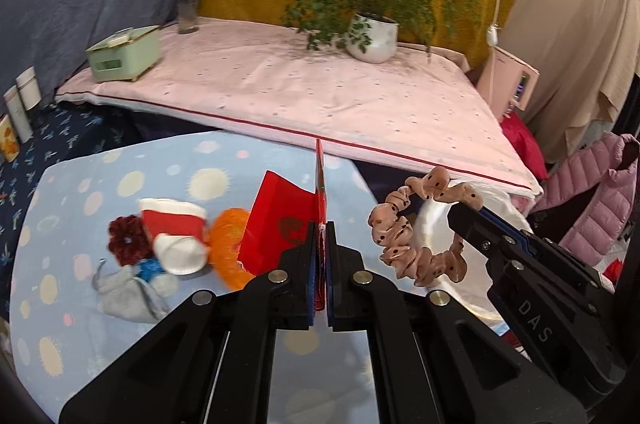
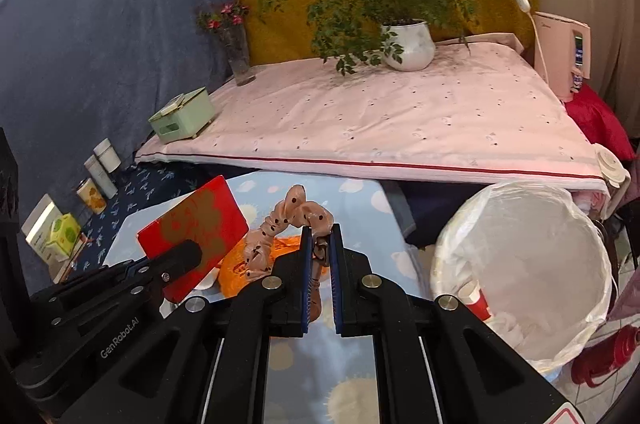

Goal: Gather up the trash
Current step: 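Carry the envelope and bead string over the bin and open both grippers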

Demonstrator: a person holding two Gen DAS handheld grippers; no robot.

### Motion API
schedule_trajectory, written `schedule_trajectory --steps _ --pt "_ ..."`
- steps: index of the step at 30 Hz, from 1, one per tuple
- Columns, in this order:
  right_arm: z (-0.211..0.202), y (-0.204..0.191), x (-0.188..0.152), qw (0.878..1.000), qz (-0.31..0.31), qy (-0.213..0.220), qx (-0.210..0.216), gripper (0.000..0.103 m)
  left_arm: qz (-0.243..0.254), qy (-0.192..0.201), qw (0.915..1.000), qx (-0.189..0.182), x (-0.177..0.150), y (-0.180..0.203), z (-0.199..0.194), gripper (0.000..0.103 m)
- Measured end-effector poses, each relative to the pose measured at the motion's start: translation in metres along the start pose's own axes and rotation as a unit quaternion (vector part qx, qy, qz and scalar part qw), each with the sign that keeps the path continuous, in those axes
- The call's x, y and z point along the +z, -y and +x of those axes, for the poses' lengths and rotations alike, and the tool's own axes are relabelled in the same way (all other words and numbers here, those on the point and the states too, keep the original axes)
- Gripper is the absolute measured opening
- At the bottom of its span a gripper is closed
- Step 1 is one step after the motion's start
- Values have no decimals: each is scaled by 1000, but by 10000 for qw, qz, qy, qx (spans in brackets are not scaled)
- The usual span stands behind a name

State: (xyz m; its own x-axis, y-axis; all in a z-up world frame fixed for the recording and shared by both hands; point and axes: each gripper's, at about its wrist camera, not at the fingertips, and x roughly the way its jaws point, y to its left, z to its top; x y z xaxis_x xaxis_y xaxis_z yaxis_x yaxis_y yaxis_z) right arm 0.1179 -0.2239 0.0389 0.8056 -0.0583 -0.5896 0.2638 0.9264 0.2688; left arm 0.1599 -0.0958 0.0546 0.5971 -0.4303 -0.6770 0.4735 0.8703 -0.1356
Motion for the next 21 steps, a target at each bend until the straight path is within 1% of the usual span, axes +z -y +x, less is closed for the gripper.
schedule_trajectory --steps 6,12,17,21 --pt "-14 50 2 9991 306 95 -293 8 262 -75 9989 -371 3 48 15 3" --pt "-22 97 -3 9965 609 95 -568 8 503 -213 9962 -675 1 96 34 3" --pt "-25 127 -10 9940 783 75 -757 8 665 -301 9931 -923 -3 126 46 3" --pt "-23 147 -14 9921 909 44 -865 8 749 -386 9907 -1070 -5 142 57 3"
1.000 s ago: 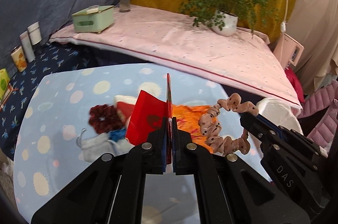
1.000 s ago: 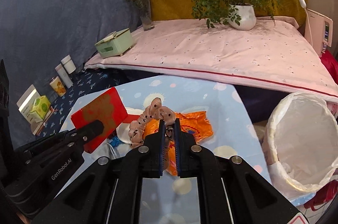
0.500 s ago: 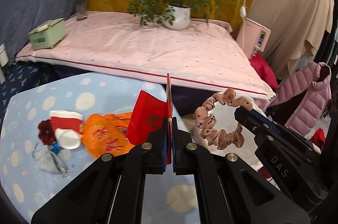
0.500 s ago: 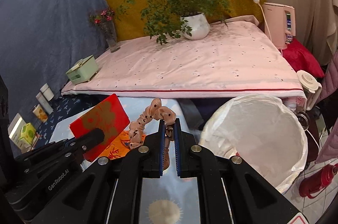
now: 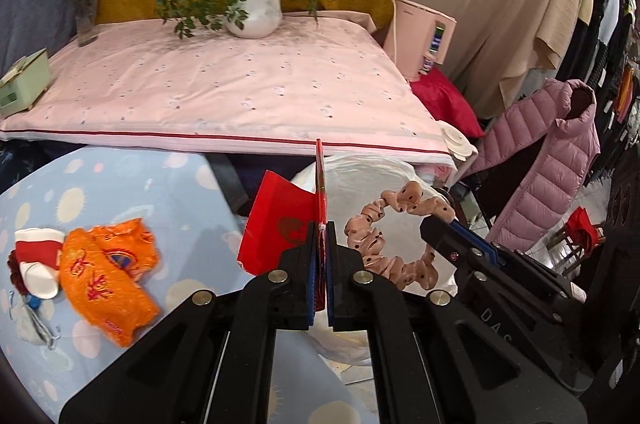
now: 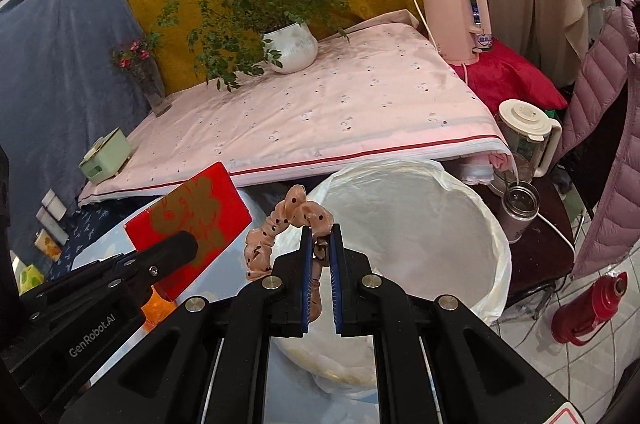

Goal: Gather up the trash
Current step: 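Carry the envelope and bead string over the bin and open both grippers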

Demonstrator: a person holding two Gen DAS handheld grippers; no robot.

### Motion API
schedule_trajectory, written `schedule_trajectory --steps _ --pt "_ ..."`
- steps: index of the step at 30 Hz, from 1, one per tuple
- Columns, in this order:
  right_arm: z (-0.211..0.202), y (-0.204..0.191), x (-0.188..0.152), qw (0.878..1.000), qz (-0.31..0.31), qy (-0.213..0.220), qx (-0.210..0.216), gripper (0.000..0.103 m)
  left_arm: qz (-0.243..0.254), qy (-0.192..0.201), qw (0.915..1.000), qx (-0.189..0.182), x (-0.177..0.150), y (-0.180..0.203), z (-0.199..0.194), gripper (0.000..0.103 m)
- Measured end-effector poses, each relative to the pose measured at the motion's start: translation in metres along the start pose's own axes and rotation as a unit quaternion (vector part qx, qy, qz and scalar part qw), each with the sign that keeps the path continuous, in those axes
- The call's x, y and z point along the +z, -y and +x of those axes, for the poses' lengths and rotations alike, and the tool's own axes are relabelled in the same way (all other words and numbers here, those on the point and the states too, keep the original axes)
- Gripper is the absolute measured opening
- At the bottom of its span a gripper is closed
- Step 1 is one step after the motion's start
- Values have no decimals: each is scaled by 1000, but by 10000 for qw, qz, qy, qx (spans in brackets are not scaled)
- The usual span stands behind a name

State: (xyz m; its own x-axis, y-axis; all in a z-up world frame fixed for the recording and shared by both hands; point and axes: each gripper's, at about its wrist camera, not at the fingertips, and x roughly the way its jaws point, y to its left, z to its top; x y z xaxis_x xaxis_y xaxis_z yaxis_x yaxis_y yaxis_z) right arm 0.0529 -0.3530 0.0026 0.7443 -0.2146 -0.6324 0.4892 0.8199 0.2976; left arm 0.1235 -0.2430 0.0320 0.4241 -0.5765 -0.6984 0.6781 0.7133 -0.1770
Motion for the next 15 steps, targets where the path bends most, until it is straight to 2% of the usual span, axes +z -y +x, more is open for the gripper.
schedule_trajectory --steps 7,8,9,10,11,13,15 --pt "11 20 -4 9997 158 -89 -163 9 7 -83 9998 -154 0 12 20 4" --pt "13 22 -4 9996 162 -105 -196 10 -14 -71 9999 -133 0 11 22 10" --pt "14 22 -5 9995 156 -113 -254 16 -35 -68 10000 -52 -1 11 24 18" --pt "15 23 -6 9993 148 -106 -329 18 -61 -61 10000 37 -1 10 25 44" --pt "15 23 -7 9992 145 -91 -358 19 -103 -9 9998 171 -2 8 25 65" --pt "16 24 -8 9992 162 -89 -360 25 -142 153 9991 360 -3 5 23 68" --pt "17 24 -8 9991 161 -75 -395 33 -163 88 9992 364 -4 1 24 68"
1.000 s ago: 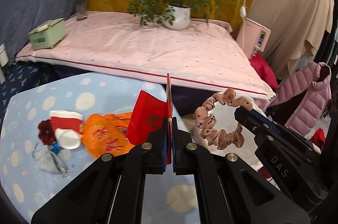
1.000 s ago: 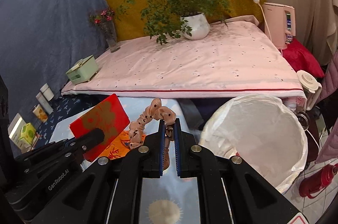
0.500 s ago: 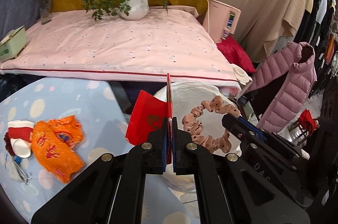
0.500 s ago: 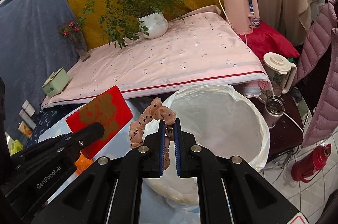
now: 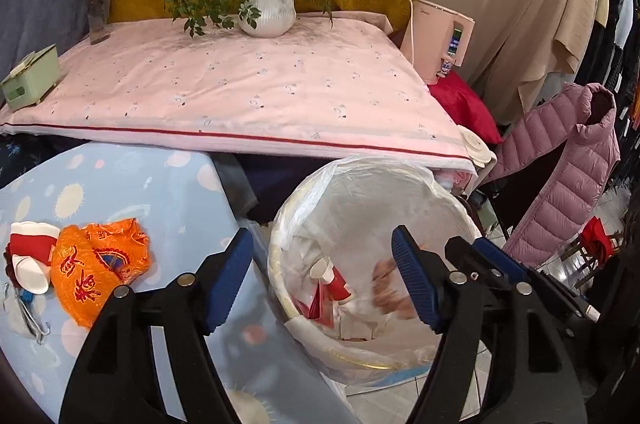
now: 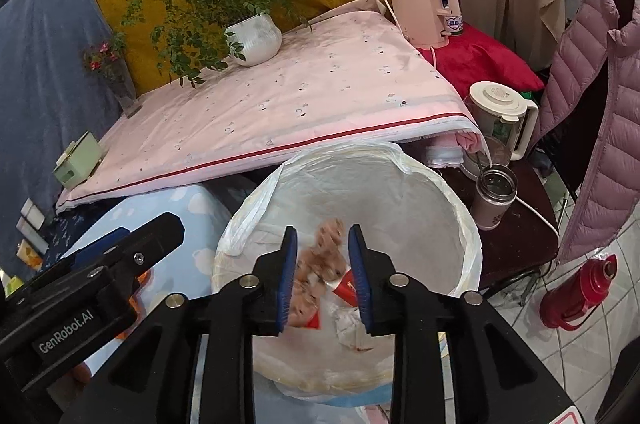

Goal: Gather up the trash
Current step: 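Carry the envelope and bead string over the bin and open both grippers, then move both grippers back over the table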

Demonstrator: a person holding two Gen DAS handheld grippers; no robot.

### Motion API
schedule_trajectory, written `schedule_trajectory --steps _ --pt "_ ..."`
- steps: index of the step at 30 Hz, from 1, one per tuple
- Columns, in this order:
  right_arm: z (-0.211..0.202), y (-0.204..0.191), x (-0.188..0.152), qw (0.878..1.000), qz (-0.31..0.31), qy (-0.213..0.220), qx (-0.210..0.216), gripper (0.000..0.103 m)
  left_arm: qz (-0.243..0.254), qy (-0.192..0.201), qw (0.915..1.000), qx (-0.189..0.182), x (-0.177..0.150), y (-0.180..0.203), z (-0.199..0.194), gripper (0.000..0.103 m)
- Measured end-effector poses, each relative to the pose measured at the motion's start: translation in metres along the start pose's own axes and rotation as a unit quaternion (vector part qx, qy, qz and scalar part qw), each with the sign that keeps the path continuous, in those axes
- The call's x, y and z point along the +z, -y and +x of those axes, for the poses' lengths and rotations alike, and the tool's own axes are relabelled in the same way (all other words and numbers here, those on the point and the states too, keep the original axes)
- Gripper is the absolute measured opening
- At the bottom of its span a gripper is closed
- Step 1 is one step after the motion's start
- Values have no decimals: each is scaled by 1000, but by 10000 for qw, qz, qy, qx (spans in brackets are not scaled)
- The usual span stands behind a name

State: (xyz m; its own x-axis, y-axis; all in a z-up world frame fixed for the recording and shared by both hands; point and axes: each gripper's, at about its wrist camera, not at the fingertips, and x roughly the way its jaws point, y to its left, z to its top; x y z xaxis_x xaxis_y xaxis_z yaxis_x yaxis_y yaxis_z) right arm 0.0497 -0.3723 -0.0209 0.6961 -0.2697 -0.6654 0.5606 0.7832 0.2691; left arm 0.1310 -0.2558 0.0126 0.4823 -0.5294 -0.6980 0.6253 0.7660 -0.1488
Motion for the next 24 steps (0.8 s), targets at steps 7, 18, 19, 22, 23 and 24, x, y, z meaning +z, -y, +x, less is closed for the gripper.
schedule_trajectory --steps 7,18,19,22,23,24 --pt "-3 -12 -1 9999 -91 16 77 38 -148 27 9997 191 -2 -19 -4 68" --pt "-6 -50 -11 9988 -382 -54 294 44 -379 142 9977 542 -10 -54 -28 68" --pt "-7 -53 -12 9987 -398 -59 315 44 -416 149 9974 575 -11 -58 -30 68" --pt "-9 -64 -15 9981 -472 -80 380 44 -549 159 9961 678 -16 -73 -37 68" --pt "-9 -69 -16 9979 -502 -87 403 44 -585 161 9957 699 -18 -77 -39 68" --pt "-10 -72 -18 9977 -528 -91 420 44 -634 163 9952 734 -20 -83 -41 68"
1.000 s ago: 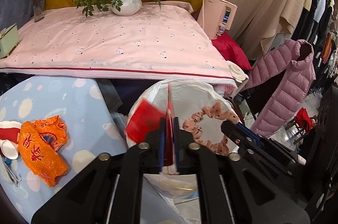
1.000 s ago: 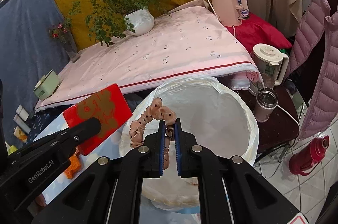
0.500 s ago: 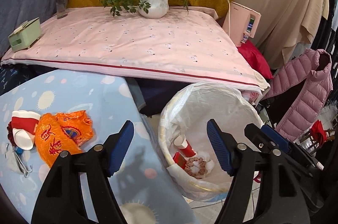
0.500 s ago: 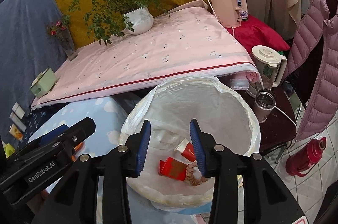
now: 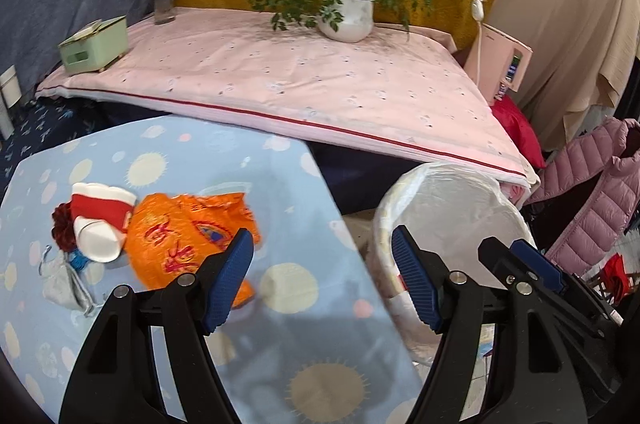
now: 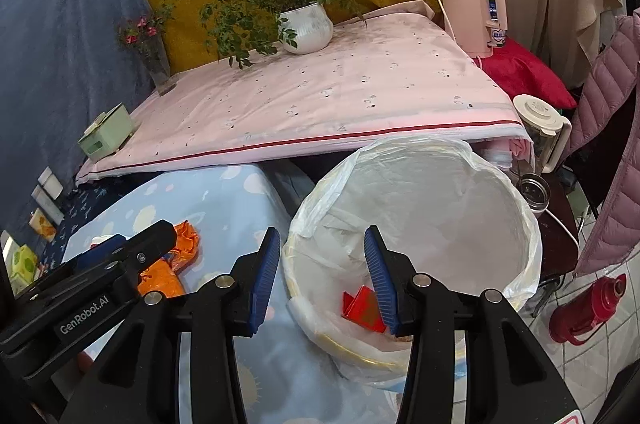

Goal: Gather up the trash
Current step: 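Move both grippers back over the table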

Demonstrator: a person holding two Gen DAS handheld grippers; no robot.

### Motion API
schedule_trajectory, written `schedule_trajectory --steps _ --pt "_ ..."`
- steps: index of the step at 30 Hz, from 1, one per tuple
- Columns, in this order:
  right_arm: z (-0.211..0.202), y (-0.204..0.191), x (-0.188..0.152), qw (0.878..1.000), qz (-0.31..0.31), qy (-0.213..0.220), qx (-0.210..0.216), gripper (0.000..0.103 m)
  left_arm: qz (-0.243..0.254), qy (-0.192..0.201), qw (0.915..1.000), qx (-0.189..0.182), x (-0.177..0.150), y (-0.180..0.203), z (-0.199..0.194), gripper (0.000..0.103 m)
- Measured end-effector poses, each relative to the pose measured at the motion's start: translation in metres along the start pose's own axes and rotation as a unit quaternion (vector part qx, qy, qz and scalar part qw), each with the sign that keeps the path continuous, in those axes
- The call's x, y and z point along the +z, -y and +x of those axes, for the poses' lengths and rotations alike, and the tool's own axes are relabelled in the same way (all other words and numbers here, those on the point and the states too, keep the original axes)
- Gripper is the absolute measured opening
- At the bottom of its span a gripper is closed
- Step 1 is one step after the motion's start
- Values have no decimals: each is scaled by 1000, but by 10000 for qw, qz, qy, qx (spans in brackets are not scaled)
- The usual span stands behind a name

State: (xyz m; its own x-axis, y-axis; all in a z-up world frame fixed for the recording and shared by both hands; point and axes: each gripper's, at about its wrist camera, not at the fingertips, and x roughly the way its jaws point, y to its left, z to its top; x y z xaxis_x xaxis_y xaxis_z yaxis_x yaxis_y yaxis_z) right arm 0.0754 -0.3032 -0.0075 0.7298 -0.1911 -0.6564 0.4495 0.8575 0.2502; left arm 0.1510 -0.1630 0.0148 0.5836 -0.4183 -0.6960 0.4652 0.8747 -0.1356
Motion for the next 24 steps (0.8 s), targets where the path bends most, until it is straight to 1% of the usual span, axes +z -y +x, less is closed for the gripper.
schedule_trajectory --steps 8,12,14,18,22,24 --pt "2 -38 -10 9995 -237 -104 166 44 -307 1 9991 308 -11 -45 -10 68" --pt "3 -58 -15 9989 -384 -140 246 49 -526 -5 9973 520 -18 -74 -16 68" --pt "4 -70 -18 9982 -493 -163 292 50 -659 -17 9956 673 -22 -91 -18 71" --pt "9 -96 -26 9966 -690 -246 388 50 -934 -75 9911 943 -32 -127 -20 73" --pt "16 -120 -36 9943 -874 -340 505 52 -1186 -202 9850 1236 -45 -165 -20 82" --pt "22 -132 -41 9929 -957 -414 572 55 -1367 -304 9815 1307 -53 -186 -18 86"
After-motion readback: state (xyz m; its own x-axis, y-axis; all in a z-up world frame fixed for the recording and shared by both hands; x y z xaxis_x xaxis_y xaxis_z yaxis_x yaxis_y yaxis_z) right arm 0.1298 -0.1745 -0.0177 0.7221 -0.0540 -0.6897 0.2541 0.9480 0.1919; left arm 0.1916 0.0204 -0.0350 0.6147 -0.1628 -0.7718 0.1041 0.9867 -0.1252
